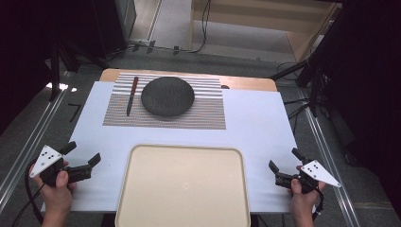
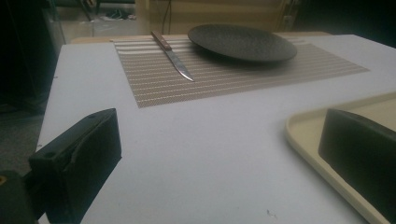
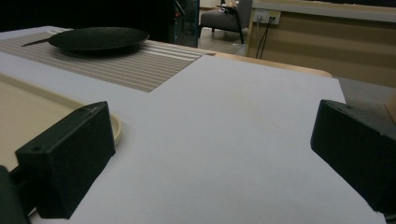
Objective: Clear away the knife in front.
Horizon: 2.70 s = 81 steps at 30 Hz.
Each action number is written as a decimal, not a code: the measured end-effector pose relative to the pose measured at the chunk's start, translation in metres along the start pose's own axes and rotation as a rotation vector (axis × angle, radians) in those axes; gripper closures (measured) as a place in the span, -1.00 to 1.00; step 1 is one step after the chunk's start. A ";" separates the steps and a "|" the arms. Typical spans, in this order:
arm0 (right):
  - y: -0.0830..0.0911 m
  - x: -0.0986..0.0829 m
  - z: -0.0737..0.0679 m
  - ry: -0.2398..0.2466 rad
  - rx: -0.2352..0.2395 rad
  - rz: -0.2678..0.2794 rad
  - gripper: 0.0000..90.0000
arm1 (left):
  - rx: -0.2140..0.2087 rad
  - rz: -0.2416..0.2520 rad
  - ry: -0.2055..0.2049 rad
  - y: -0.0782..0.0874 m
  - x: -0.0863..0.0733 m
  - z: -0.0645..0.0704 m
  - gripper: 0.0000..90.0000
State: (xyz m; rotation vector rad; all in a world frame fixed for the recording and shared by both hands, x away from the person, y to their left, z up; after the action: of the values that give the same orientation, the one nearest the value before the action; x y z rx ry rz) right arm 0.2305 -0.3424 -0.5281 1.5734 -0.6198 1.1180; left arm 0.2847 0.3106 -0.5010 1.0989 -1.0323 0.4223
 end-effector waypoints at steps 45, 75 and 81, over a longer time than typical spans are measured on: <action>-0.002 0.000 -0.001 0.002 0.016 -0.008 -1.00 | -0.021 -0.014 -0.056 -0.022 0.061 0.029 -1.00; -0.003 -0.001 -0.002 0.005 0.015 -0.012 -1.00 | -0.036 -0.024 -0.028 -0.060 0.098 0.024 -1.00; -0.003 -0.001 -0.002 0.009 0.016 -0.016 -1.00 | -0.052 -0.031 -0.006 -0.069 0.104 0.019 -1.00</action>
State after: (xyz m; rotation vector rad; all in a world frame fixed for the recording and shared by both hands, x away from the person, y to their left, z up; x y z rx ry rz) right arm 0.2322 -0.3393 -0.5301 1.5832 -0.5926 1.1204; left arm 0.3777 0.2436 -0.4474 1.0693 -1.0243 0.3657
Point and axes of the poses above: each handheld gripper's, and its own axes: y roughly backward along the jaws, x roughly out of its top, z roughly to its right, the point moved 4 cm from there along -y, roughly forward along the jaws, and after that the axes turned 13 degrees about -z, right-handed, at the moved point
